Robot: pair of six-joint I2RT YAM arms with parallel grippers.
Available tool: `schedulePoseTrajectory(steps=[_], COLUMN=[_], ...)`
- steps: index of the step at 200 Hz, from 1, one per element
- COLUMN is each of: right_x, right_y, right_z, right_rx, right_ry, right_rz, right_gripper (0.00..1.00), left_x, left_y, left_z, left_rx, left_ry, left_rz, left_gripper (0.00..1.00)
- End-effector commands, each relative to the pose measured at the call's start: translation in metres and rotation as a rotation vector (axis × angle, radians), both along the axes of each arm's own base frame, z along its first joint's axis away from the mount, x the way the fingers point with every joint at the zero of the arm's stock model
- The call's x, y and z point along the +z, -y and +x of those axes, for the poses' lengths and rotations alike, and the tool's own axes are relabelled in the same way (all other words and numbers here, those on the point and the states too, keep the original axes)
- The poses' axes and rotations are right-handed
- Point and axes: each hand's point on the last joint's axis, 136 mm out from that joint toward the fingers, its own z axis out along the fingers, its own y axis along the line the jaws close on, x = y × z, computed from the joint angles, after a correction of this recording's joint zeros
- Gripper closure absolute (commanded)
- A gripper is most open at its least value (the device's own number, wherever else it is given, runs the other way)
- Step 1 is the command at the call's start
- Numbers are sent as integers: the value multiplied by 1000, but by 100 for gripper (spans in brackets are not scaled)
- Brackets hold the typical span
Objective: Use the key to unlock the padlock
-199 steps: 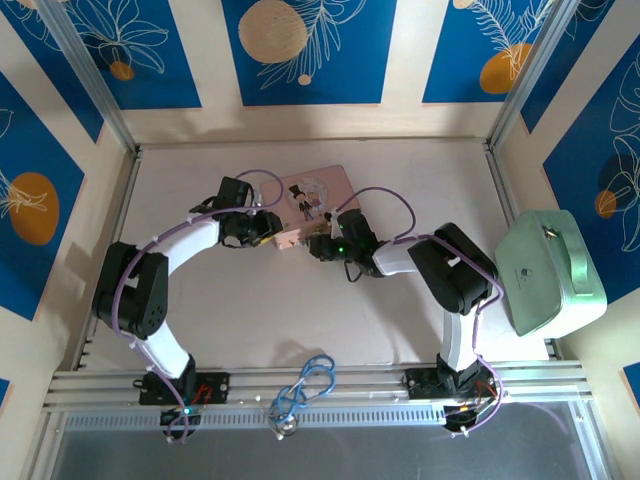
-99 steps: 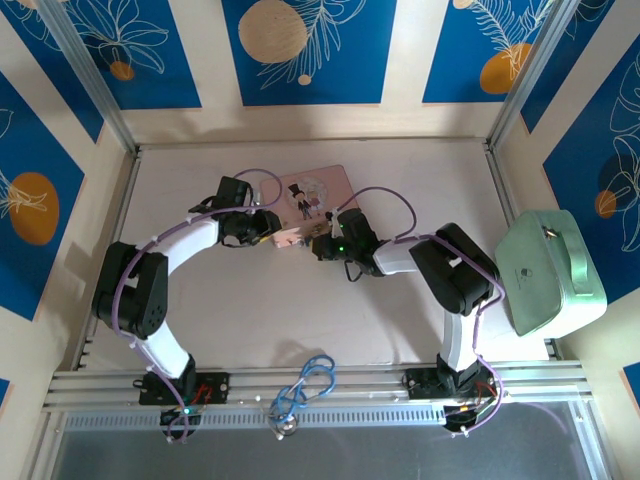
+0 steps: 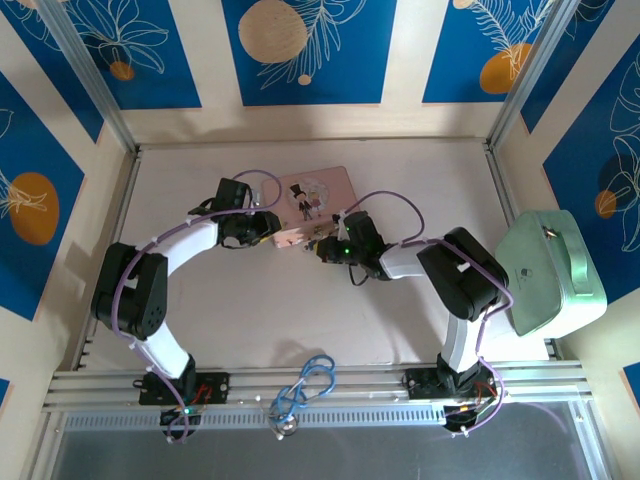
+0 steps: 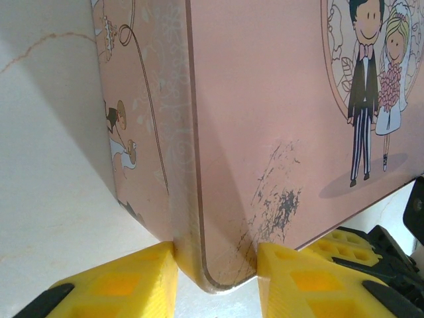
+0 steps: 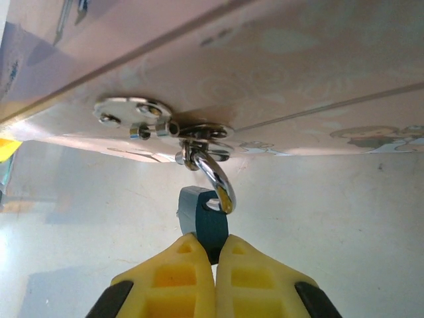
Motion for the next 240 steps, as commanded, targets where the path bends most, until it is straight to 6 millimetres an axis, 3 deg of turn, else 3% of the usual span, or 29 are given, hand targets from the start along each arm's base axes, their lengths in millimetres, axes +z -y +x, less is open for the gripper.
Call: schedulePoseTrajectory(steps=[1,32,95,152,199,240], right_x=[-17,-18,-19,-23,-28,-29], right_y=[9,9,5,14,8,20], right_z=[-17,-15,-34,-33,-50,-42], right_rx=[-3,-13,-64,-114,-160,-235], right_ry=[-106,-115,-185,-204,-260,-245], right_rz=[7,42,86,101,105,140], right_gripper=[100,100,100,100,100,100], left_x=[-9,-10,-14,-12,-11,-12], left_y=[-4,-5,-10,-12,-16,-14], left_z=[-7,-7,-11,-11,-10,-8], left_rx=[4,6,13,8,6,4], left_ry=[-32,-34,-38,-38,-33,-31], left_rz=[7,5,24,35,55,46], left_gripper=[66,66,67,67,67,67])
